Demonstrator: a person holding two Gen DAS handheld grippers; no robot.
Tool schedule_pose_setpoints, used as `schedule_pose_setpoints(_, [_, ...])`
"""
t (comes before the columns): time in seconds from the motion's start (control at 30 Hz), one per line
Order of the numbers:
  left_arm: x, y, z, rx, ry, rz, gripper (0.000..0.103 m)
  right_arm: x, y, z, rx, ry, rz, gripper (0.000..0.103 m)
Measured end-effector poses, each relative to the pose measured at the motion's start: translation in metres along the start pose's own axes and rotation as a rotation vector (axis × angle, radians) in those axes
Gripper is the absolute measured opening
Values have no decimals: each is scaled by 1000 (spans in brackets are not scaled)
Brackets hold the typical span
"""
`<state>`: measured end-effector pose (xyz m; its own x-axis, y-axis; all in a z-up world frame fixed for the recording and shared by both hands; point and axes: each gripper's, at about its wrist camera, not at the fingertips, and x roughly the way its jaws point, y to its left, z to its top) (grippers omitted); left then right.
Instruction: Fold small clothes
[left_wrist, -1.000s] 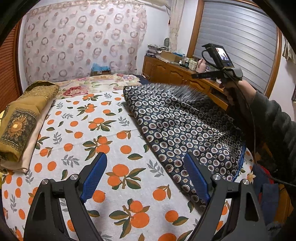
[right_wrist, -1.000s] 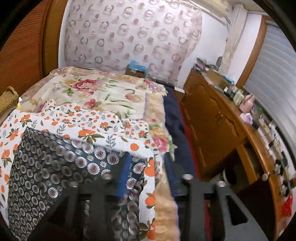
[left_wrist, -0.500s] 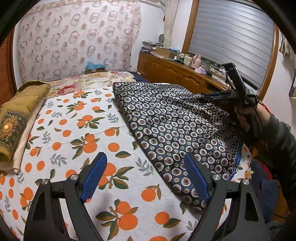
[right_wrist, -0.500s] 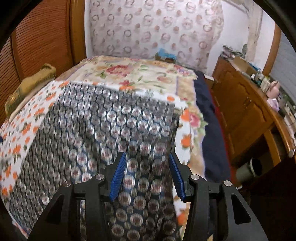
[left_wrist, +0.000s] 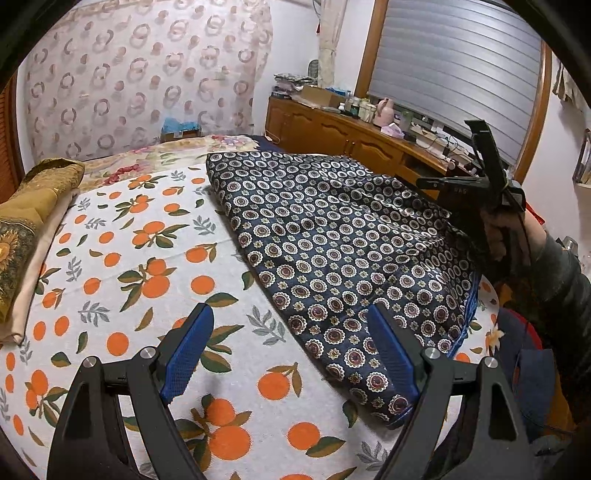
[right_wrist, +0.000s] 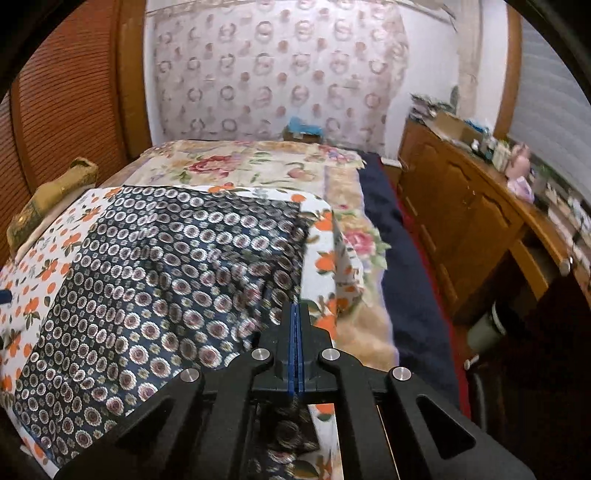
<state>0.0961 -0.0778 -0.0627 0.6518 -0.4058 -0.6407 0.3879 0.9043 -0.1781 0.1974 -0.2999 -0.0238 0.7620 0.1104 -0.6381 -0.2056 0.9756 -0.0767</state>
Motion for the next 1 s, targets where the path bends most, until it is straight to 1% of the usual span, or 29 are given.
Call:
schedule_pose_setpoints(0.07, [1,-1,-1,0,2,0,86,-3,0,-7,2,3,3,1])
schedule_pose_setpoints(0.2, [4,-3,-2,2,12,-2,86,-16,10,-14,-8,-22,34,1])
schedule_pose_setpoints(0.23, [5,-5,-2,3,14,-2,86,-24,13,-22,-6,-29,45,1])
schedule_pose_setpoints(0.3, [7,-6,-3,8,19,-3,86,-29,21,-28,-5,-39,65,4])
schedule_pose_setpoints(0.4, [8,-7,-3,8,22,-5,86,-40,28,-39,-3,-35,71,10])
schedule_pose_setpoints(0.43, [8,-8,-4,9,25,-6,86,-43,32,-45,-8,-29,91,16])
schedule_pose_setpoints(0.47, [9,-9,-5,10,28,-6,86,-47,33,-48,-15,-26,102,25])
schedule_pose_setpoints(0.5, [9,-8,-5,11,30,-6,86,-51,35,-53,-21,-26,104,29])
schedule_pose_setpoints(0.53, [10,-9,-7,11,34,-7,86,-59,36,-58,-25,-27,105,36])
schedule_pose_setpoints(0.57, [11,-10,-7,12,36,-7,86,-62,39,-64,-28,-26,109,45])
schedule_pose_setpoints(0.6, [11,-10,-8,11,36,-5,86,-66,40,-68,-29,-25,109,50])
schedule_pose_setpoints(0.63, [11,-11,-9,9,35,-1,86,-65,39,-69,-32,-24,103,58])
schedule_pose_setpoints(0.67, [11,-11,-10,6,35,-1,86,-68,40,-72,-37,-24,92,64])
schedule_pose_setpoints(0.73, [12,-12,-12,8,40,-1,86,-73,38,-81,-43,-23,70,66])
schedule_pose_setpoints(0.83, [13,-14,-15,12,44,0,86,-78,32,-88,-13,-17,45,67])
schedule_pose_setpoints(0.9, [13,-18,-17,19,50,-12,86,-80,24,-95,14,-10,15,67])
schedule_pose_setpoints(0.97, [14,-23,-19,35,55,-33,85,-80,13,-101,54,5,13,67])
schedule_pose_setpoints(1.0, [14,-25,-19,39,58,-42,83,-81,11,-103,64,15,17,67])
